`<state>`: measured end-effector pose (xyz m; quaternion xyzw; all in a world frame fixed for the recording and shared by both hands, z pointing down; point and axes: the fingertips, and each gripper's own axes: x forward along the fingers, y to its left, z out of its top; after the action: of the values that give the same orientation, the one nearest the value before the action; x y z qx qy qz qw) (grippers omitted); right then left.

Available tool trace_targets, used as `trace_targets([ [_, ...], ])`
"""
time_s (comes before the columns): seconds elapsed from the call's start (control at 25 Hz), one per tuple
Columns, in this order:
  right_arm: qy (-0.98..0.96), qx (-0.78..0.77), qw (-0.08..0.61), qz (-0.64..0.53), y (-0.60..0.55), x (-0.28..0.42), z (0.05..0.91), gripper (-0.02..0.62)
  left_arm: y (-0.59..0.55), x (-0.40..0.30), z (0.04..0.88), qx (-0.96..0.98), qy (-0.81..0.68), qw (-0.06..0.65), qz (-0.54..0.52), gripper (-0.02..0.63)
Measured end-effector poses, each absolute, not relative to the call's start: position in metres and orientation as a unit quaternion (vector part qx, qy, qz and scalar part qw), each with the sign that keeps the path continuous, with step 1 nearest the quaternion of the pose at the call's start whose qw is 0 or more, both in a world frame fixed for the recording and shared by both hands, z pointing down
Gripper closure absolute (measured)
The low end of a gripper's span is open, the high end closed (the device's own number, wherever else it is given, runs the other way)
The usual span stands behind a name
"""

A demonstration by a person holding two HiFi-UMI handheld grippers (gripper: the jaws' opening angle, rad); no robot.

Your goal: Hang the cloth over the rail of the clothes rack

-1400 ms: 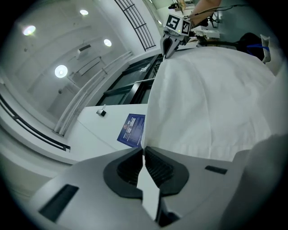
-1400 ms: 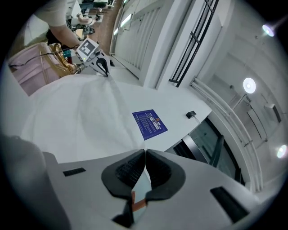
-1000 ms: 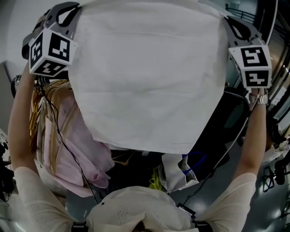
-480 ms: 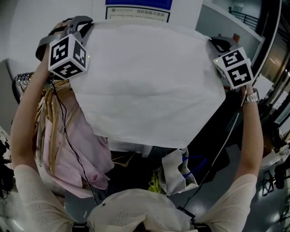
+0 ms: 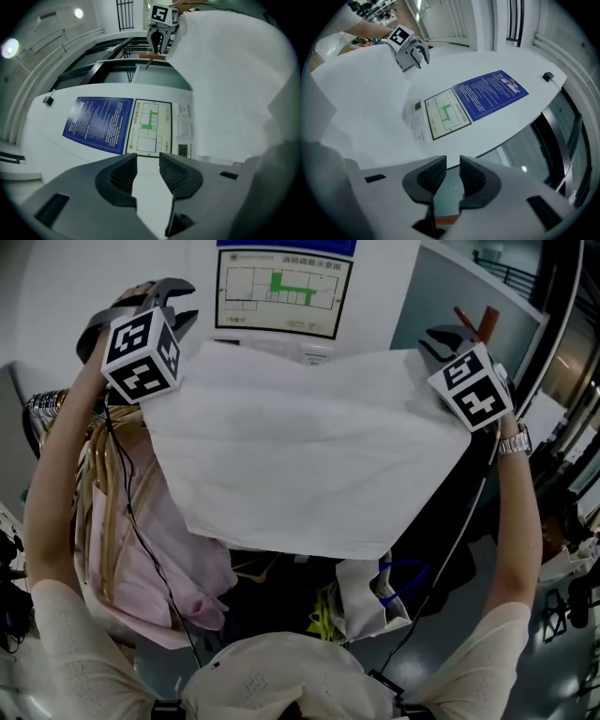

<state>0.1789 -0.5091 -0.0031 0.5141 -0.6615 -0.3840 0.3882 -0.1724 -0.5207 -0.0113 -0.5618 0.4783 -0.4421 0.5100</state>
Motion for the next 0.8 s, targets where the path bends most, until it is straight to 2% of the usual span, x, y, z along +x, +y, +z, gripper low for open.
trace_targets([
  [0.2,-0.668,0.521,0.367,-0.384,-0.508,0.179,-0.010,0.512,-0.518,-0.176,-0.016,-0.568,0.492,0.503,-0.428,0.472],
  [0.32,-0.665,0.534,0.344,-0.393,-0.505,0.182,-0.020,0.512,-0.512,-0.175,-0.030,-0.557,0.512,0.522,-0.394,0.473],
  [0.56,-0.654,0.549,0.305,-0.421,-0.482,0.183,-0.049,0.514,-0.463,-0.184,-0.096,-0.457,0.607,0.601,-0.249,0.474],
  [0.8,-0.632,0.586,0.227,-0.453,-0.437,0.183,-0.085,0.530,-0.407,-0.207,-0.133,-0.459,0.664,0.578,-0.121,0.492],
])
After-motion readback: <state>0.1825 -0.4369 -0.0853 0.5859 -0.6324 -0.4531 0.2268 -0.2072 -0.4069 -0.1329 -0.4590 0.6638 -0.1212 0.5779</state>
